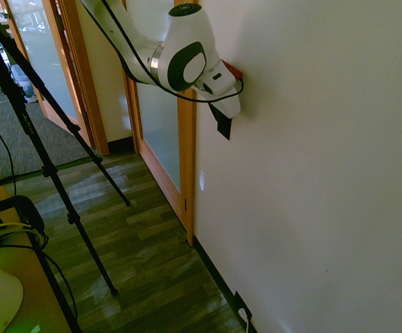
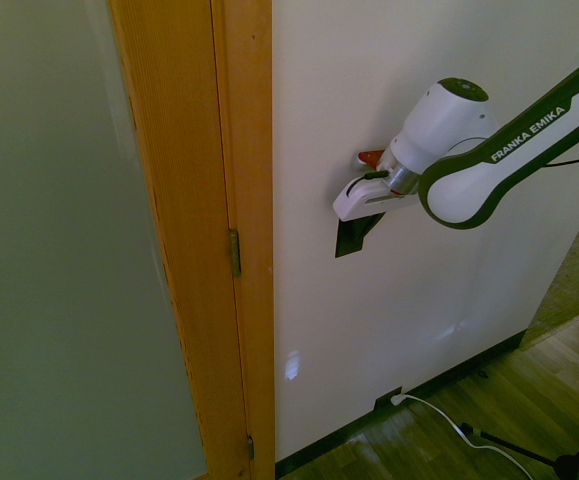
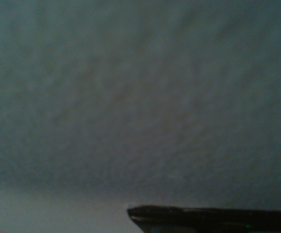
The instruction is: Turn off the light
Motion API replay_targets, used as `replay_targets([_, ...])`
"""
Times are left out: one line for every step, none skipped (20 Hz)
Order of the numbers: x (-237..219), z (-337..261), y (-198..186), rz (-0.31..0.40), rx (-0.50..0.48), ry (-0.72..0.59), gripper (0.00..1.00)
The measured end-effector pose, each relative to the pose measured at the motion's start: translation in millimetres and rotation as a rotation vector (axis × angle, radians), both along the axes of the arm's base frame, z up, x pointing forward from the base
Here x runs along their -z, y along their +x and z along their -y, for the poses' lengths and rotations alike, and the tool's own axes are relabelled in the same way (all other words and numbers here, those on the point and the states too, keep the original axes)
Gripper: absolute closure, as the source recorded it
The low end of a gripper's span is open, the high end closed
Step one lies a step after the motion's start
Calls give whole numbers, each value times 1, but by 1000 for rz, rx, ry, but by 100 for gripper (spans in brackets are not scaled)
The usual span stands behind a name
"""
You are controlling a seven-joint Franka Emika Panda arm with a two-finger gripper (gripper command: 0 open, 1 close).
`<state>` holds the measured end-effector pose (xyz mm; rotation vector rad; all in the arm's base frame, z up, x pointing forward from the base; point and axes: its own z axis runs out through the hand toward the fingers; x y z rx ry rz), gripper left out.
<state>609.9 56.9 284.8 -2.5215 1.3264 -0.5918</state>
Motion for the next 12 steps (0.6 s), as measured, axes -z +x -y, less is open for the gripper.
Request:
replay_targets([0, 0, -1, 5, -1, 1, 0])
replay_targets([1, 0, -1, 8, -2, 1, 0])
replay_targets([1, 0, -2, 11, -3, 1, 0])
replay_targets([2, 0, -3, 15, -5, 1, 0])
replay_targets([2, -2, -4, 21, -9, 1, 0])
replay_targets([3, -3, -5, 27, -11, 3, 0])
replay_targets([4, -4, -6, 34, -13, 4, 0])
replay_targets([5, -6, -6, 39, -15, 5, 0])
replay_targets([5, -7, -7, 42, -16, 5, 0])
replay_targets([5, -8, -7, 46, -16, 5, 0])
replay_targets([5, -10, -9, 53, -16, 6, 0])
replay_targets([7, -11, -11, 63, -13, 7, 0])
